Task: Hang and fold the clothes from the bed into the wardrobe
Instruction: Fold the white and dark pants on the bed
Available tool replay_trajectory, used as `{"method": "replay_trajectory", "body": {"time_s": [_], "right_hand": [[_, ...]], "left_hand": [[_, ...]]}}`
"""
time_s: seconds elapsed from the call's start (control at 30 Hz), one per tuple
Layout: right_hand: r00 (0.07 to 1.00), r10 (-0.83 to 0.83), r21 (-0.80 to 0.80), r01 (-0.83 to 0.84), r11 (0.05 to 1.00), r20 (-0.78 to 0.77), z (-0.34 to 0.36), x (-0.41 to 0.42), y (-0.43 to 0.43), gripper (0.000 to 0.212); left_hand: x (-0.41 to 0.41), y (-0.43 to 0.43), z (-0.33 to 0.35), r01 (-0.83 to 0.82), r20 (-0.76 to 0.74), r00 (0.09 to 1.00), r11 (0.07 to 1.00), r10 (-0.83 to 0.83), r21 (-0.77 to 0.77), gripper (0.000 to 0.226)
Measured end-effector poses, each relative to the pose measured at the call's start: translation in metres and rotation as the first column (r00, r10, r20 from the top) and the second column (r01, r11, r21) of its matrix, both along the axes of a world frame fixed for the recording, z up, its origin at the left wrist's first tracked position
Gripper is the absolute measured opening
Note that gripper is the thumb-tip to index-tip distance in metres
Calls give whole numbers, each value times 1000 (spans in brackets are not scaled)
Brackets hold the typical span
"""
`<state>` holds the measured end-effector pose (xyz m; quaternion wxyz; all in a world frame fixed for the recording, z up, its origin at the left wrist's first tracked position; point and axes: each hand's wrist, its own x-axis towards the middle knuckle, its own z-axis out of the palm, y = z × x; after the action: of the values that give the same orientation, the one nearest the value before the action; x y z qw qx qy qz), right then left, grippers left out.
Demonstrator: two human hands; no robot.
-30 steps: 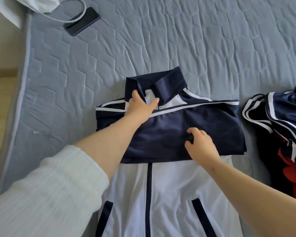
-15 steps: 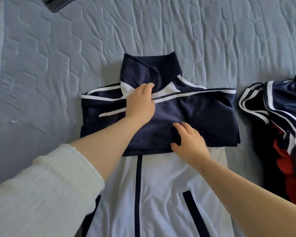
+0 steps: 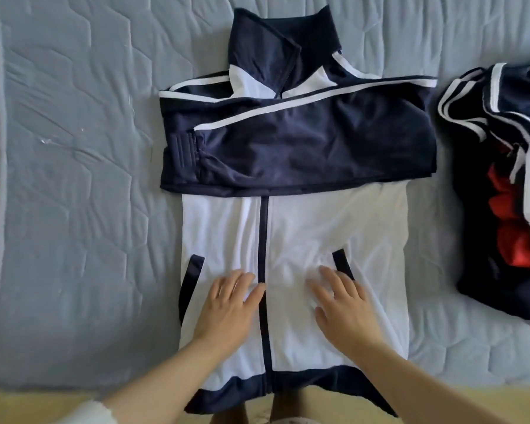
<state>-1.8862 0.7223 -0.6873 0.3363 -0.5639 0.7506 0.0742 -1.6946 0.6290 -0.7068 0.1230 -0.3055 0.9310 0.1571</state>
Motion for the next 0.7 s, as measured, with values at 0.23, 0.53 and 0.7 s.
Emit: {"method": "replay_trajectory", "body": {"time_s": [0.23,0.53,0.7], "right_hand": [[971,217,138,-202,970,-104,-5,38,64,93],[937,305,257,-257,932,-168,-6,25,112,94],[926,330,286,-271,919,-183,1,3,138,96]], "left_hand": [[61,46,-10,267,296,900,942,-319,202,80],[46,91,-8,207,425,872,969,-244,132,96],[37,104,-4,117,463,876,991,-134,65,71]]}}
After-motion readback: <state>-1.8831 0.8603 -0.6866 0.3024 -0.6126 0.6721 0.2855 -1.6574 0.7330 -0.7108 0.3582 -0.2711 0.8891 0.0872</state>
